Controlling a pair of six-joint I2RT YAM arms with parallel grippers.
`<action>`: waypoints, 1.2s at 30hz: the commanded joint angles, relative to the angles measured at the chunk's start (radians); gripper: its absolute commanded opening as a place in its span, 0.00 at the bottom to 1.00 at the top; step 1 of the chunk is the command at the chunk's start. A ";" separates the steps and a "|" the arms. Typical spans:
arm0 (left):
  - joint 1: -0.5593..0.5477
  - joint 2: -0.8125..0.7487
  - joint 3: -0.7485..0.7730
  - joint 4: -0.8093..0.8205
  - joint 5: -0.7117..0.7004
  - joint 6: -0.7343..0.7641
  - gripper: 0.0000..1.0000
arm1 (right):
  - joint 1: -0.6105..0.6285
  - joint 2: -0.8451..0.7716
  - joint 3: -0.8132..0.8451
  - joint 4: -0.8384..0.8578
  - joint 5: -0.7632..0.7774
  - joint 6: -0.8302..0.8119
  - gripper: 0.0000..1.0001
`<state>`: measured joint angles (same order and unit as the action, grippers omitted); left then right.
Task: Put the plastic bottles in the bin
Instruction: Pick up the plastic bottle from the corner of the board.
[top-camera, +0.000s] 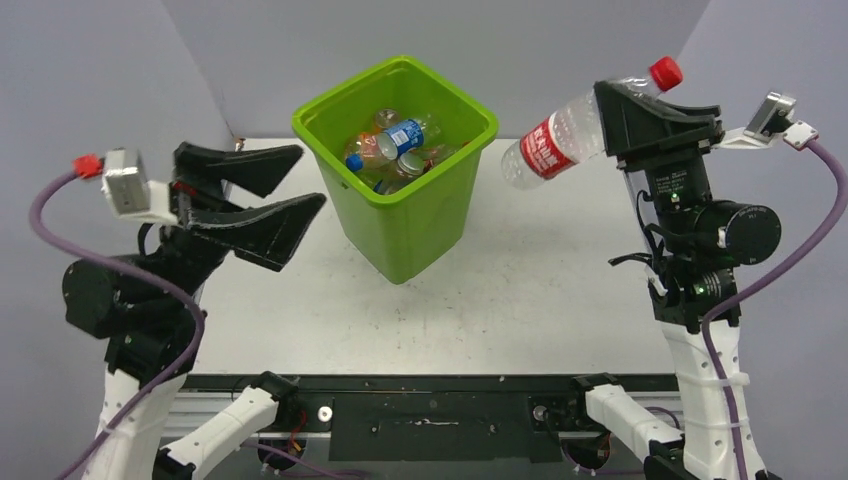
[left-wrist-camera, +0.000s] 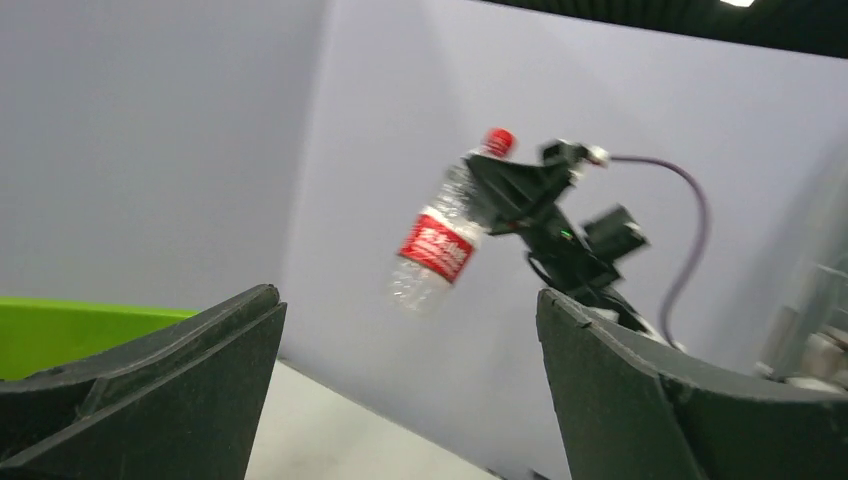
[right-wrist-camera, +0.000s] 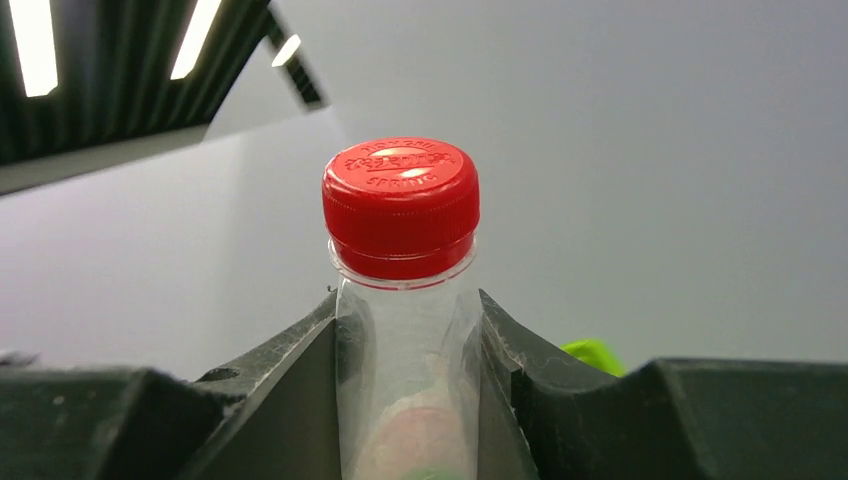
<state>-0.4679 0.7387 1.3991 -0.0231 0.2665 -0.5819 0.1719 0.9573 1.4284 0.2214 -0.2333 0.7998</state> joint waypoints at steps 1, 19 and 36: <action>0.002 0.136 0.023 0.233 0.529 -0.266 0.96 | 0.015 -0.047 0.013 -0.044 -0.452 0.091 0.05; -0.461 0.452 0.264 -0.144 0.353 0.215 0.96 | 0.102 -0.028 0.047 -0.088 -0.661 0.159 0.05; -0.563 0.665 0.289 0.000 0.366 0.207 0.86 | 0.139 -0.010 -0.035 0.065 -0.705 0.267 0.05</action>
<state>-1.0176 1.4220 1.6905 -0.1570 0.6323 -0.3470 0.3016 0.9474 1.4006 0.2138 -0.9207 1.0496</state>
